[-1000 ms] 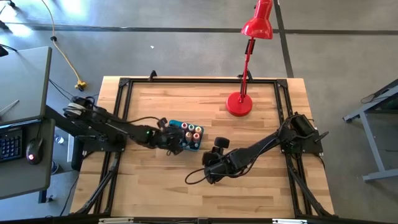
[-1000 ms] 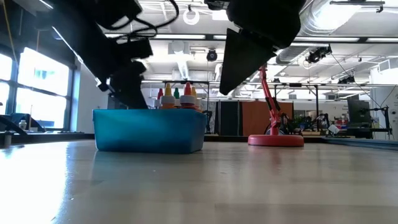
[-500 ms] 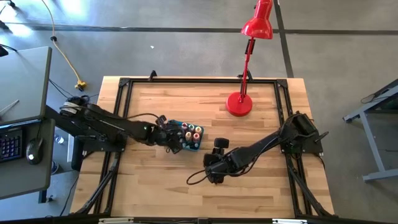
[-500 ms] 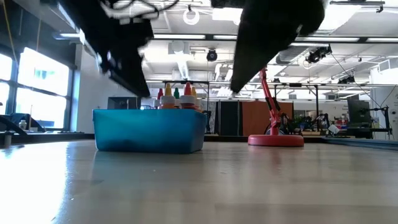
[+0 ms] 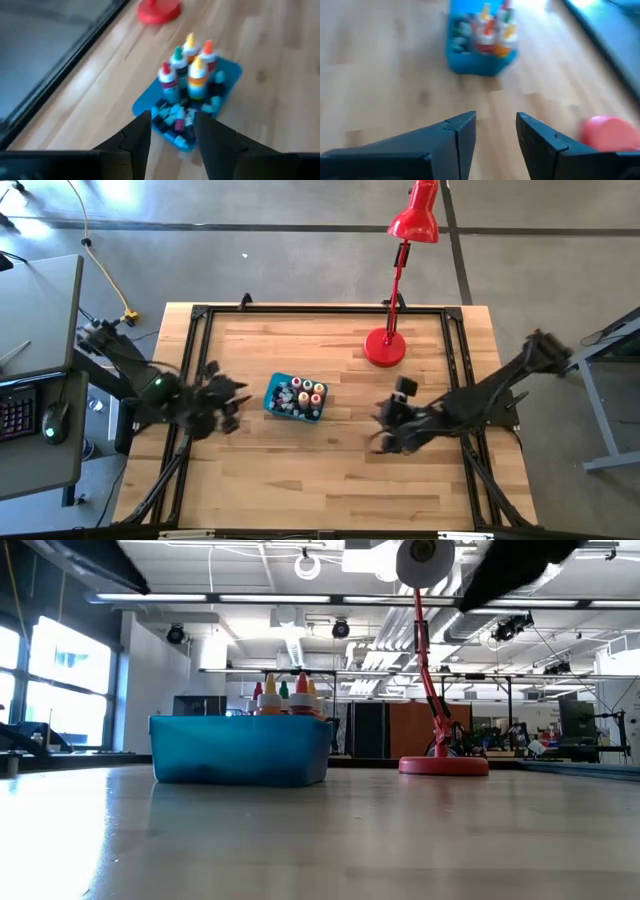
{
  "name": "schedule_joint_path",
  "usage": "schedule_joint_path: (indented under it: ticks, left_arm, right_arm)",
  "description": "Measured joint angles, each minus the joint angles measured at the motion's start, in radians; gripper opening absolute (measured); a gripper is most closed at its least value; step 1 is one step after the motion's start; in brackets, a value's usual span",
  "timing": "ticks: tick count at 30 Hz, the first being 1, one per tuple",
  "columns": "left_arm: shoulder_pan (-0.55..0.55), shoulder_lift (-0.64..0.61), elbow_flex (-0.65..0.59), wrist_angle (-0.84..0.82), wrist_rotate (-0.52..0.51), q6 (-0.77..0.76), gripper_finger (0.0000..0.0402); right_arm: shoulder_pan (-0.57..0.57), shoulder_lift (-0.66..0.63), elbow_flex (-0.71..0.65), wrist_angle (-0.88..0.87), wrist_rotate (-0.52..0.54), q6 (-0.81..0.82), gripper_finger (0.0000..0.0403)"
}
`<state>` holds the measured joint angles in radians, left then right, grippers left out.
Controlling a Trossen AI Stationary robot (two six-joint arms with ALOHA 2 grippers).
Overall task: Pick & Place food coloring
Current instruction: Return to Home Position
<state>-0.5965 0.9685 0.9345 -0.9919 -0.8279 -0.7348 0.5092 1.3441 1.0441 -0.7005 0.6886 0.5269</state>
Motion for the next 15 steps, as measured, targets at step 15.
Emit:
schedule_joint_path:
  ticks: [15]
  left_arm:
    - [-0.334, -0.489, -0.763, 1.020, -0.279, 0.470, 0.0145]
  right_arm:
    - [-0.109, -0.727, -0.922, 1.213, -0.446, -0.471, 0.0133]
